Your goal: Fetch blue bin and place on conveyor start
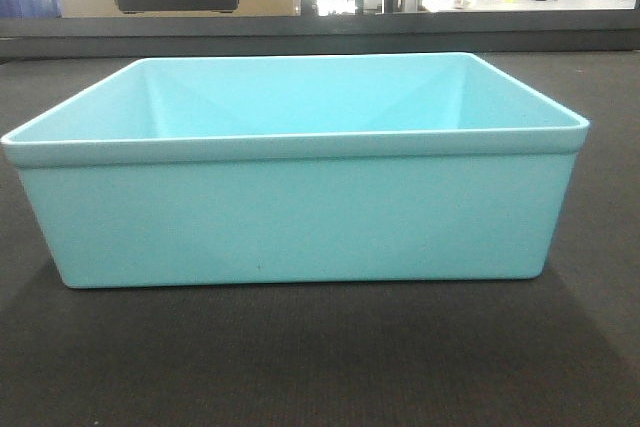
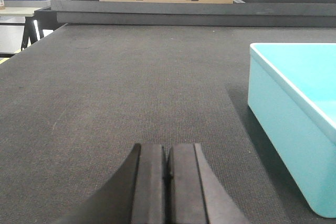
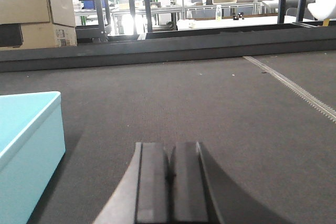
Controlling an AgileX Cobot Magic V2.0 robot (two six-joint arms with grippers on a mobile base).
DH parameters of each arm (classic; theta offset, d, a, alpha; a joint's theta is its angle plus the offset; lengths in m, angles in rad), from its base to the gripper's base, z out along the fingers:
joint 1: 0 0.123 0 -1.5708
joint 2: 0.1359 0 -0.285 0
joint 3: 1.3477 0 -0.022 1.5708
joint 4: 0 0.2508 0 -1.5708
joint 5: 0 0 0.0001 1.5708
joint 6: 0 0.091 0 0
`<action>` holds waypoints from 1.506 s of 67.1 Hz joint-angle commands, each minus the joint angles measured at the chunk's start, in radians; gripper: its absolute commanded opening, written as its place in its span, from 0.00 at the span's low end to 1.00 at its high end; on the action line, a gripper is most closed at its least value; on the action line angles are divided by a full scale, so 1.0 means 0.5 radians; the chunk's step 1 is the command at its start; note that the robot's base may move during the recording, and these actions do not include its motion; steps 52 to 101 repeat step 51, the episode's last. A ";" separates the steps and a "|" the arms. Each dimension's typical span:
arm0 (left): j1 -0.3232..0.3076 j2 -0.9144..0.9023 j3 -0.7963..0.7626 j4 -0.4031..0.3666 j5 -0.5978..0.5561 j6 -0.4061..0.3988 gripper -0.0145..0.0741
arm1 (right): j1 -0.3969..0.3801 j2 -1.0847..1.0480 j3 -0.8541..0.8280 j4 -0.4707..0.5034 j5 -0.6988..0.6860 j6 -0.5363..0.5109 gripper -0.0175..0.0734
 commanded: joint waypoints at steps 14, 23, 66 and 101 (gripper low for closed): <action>0.012 -0.014 -0.003 -0.012 -0.046 0.000 0.04 | -0.012 -0.015 0.009 0.005 -0.079 -0.012 0.02; 0.012 -0.014 -0.003 -0.012 -0.046 0.000 0.04 | -0.012 -0.015 0.009 0.005 -0.079 -0.012 0.02; 0.012 -0.014 -0.003 -0.012 -0.046 0.000 0.04 | -0.012 -0.015 0.009 0.005 -0.079 -0.012 0.02; 0.012 -0.014 -0.003 -0.012 -0.046 0.000 0.04 | -0.012 -0.015 0.009 0.005 -0.079 -0.012 0.02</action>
